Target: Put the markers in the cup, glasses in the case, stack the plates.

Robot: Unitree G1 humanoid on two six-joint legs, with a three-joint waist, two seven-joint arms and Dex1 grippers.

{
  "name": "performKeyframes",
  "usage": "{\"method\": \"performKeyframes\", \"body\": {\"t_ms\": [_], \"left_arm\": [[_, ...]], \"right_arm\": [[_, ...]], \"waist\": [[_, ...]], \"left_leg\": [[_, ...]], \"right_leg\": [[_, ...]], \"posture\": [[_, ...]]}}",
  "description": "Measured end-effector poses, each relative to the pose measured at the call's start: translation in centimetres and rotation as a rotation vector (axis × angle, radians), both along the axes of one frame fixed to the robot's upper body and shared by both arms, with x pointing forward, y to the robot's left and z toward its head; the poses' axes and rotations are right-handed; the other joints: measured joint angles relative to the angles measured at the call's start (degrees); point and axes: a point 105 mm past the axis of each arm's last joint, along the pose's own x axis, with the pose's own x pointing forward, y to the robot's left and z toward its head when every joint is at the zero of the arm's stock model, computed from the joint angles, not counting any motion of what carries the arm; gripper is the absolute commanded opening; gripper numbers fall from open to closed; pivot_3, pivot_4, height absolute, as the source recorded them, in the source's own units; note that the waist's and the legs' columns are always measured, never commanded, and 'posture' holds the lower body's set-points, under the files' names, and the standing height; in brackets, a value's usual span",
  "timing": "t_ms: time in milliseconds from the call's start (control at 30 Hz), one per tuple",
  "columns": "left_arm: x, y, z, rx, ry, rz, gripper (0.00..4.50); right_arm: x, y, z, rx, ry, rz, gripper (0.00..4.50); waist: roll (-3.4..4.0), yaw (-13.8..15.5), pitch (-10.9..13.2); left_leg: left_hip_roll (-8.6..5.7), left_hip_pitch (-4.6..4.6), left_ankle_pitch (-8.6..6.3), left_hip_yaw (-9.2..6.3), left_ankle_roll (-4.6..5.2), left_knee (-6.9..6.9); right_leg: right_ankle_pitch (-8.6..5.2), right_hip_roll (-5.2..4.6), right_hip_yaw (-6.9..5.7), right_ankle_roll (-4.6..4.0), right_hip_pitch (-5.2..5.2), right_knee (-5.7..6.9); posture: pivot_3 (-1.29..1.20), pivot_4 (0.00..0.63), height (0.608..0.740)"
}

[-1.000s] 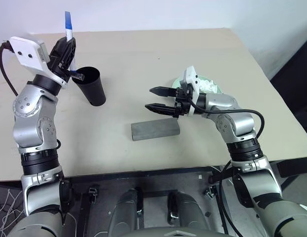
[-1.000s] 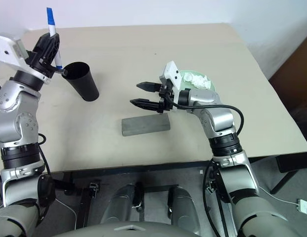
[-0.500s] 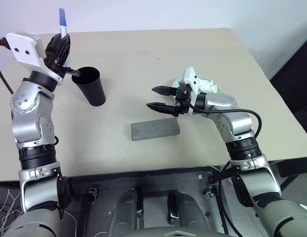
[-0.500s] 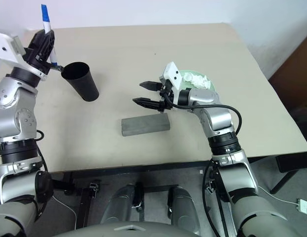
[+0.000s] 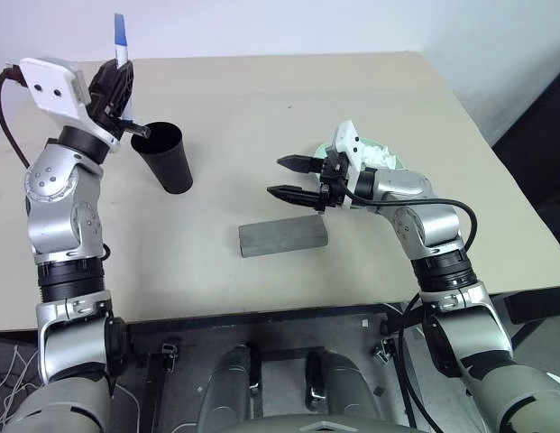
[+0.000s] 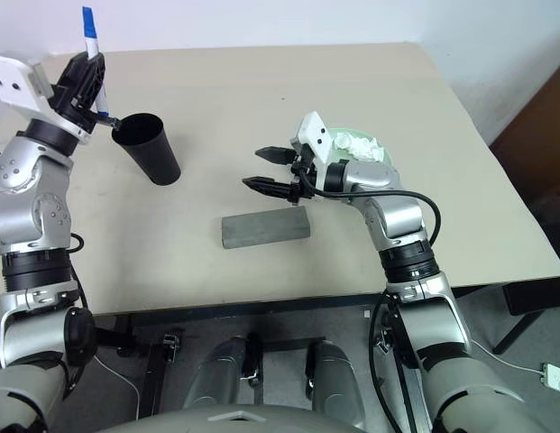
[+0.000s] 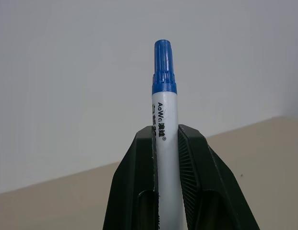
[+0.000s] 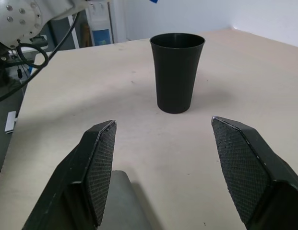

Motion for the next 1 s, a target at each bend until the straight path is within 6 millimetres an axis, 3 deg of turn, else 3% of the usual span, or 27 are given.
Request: {"method": "performKeyframes", "body": {"t_ms": [733, 1000], "left_arm": [[1.3, -0.1, -2.0, -0.013, 0.064, 0.007, 0.28], [2.0, 0.5, -3.8, -0.044, 0.096, 0.006, 0.28]], "right_arm": [[0.5, -0.8, 0.0, -0.018, -0.01, -0.047, 3.34], [0.6, -1.1, -0.1, -0.026, -0.013, -0.06, 3.34]], "waist": [[0.0, 0.0, 0.0], [0.0, 0.0, 0.0]], "left_leg": [[0.0, 0.01, 0.02, 0.01, 0.05, 0.1], [0.0, 0.01, 0.06, 0.01, 0.13, 0.11]], "right_leg": [[0.01, 0.0, 0.0, 0.02, 0.02, 0.07], [0.02, 0.0, -0.01, 0.04, 0.03, 0.09]], "posture": [[0.0, 0.15, 0.715], [0.0, 0.15, 0.715]]}}
